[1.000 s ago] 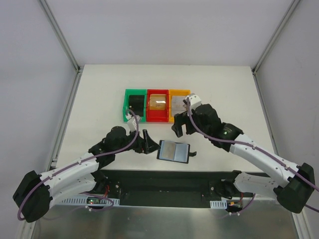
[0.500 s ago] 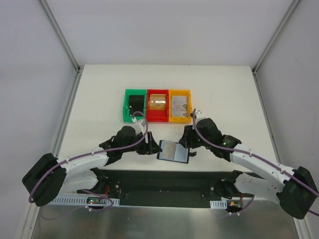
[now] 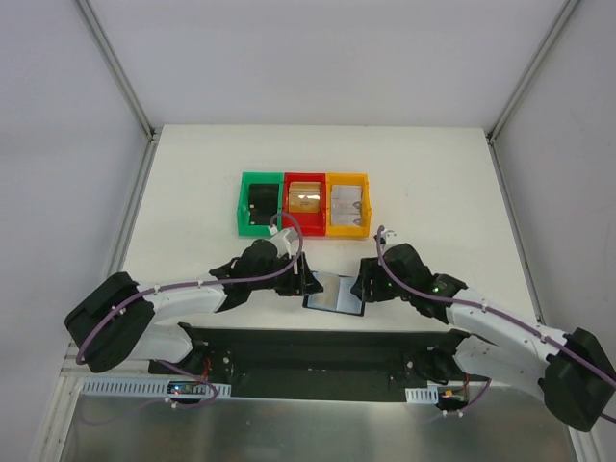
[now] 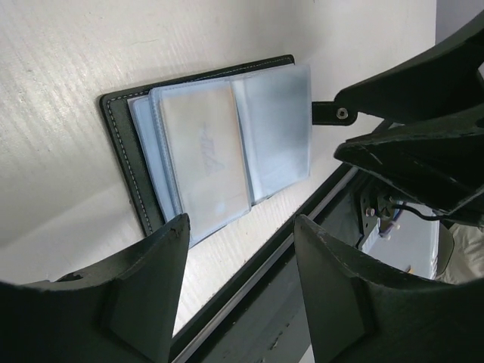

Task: Take the credit cards out of the card holder
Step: Remove the credit card from the card holder.

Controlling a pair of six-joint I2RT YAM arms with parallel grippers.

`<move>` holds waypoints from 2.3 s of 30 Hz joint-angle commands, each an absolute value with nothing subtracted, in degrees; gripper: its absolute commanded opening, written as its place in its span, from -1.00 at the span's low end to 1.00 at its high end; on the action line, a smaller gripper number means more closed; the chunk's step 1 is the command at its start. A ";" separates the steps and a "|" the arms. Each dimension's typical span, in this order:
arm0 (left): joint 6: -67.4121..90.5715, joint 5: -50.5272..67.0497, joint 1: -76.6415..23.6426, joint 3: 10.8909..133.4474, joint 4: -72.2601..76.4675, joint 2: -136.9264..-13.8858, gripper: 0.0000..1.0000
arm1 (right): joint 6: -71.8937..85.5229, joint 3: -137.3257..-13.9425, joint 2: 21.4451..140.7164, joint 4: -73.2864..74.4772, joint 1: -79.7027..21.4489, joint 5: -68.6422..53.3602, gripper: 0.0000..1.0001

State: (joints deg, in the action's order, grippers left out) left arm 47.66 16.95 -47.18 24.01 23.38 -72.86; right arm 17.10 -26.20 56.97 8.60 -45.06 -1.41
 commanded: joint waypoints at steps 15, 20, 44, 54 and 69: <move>49.04 16.96 -47.81 25.14 28.65 -74.62 0.11 | 21.36 -26.98 50.97 22.77 -44.38 8.61 0.11; 49.22 17.14 -47.90 24.79 29.00 -74.27 0.10 | 21.53 -26.81 54.13 21.01 -44.30 7.65 -0.01; 53.70 14.77 -48.34 20.84 29.97 -70.14 0.09 | 23.55 -28.04 54.94 17.05 -43.42 3.87 -0.99; 53.35 13.80 -48.34 20.39 24.70 -68.12 0.08 | 26.98 -25.23 52.12 16.35 -44.47 1.85 -1.00; 52.82 18.63 -46.67 19.42 21.97 -66.53 0.10 | 30.41 -21.62 53.52 11.43 -47.90 2.02 -0.99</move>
